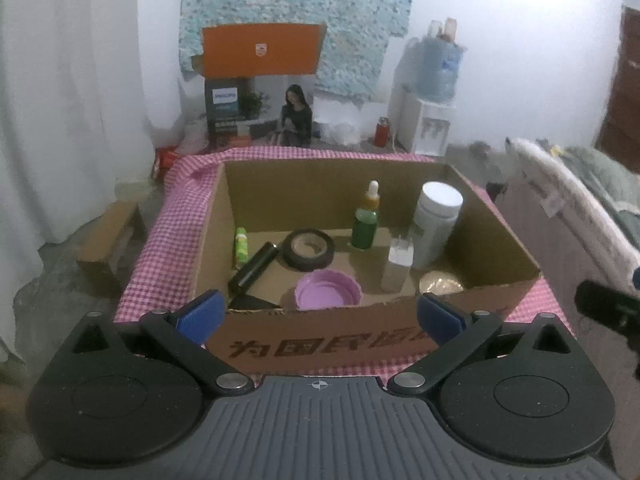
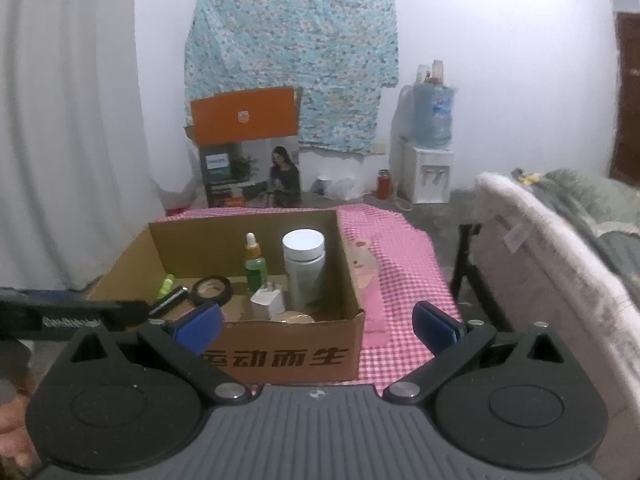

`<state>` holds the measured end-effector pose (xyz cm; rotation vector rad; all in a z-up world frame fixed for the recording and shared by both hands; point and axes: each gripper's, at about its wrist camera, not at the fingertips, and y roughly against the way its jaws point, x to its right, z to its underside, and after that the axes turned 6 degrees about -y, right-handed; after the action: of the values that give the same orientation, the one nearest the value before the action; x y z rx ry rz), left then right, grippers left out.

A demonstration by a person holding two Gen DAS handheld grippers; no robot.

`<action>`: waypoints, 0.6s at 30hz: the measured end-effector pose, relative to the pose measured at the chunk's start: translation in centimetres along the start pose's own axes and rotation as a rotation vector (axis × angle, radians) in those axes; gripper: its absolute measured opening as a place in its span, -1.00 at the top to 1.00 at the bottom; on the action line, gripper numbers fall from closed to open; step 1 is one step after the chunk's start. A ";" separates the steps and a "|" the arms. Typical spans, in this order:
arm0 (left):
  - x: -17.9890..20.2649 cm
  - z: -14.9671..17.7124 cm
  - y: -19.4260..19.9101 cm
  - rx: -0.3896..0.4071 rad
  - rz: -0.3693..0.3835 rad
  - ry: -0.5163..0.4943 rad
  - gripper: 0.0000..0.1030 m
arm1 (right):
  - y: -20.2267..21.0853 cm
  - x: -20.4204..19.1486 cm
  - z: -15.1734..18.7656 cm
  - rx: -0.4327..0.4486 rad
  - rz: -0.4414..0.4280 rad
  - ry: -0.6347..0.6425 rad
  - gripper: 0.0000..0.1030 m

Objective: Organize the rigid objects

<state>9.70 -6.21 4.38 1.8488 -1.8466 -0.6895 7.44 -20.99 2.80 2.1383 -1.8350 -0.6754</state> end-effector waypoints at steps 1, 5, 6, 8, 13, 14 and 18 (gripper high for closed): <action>0.2 0.1 0.0 0.000 -0.009 -0.005 -1.00 | -0.1 0.2 0.0 -0.003 -0.015 -0.007 -1.00; 0.3 0.2 -0.2 -0.010 -0.025 -0.010 -1.00 | -0.7 0.4 0.2 -0.010 -0.034 -0.014 -1.00; 0.4 0.2 -0.2 -0.011 -0.030 -0.016 -1.00 | -0.9 0.3 0.2 -0.010 -0.040 -0.015 -1.00; 0.5 0.2 -0.3 -0.018 -0.054 -0.033 -1.00 | -1.3 0.3 0.2 -0.015 -0.058 -0.018 -1.00; 0.5 0.1 -0.5 -0.019 -0.089 -0.045 -1.00 | -2.6 0.1 0.2 -0.026 -0.087 -0.037 -1.00; 0.4 0.1 -0.7 -0.021 -0.095 -0.040 -1.00 | -2.9 0.2 0.2 -0.034 -0.097 -0.044 -1.00; 0.1 -0.1 -1.1 -0.031 -0.110 -0.028 -1.00 | -4.1 0.0 0.3 -0.068 -0.124 -0.056 -1.00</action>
<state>10.69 -6.30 3.77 1.9419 -1.7512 -0.7809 10.85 -20.23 0.60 2.2239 -1.6913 -0.8218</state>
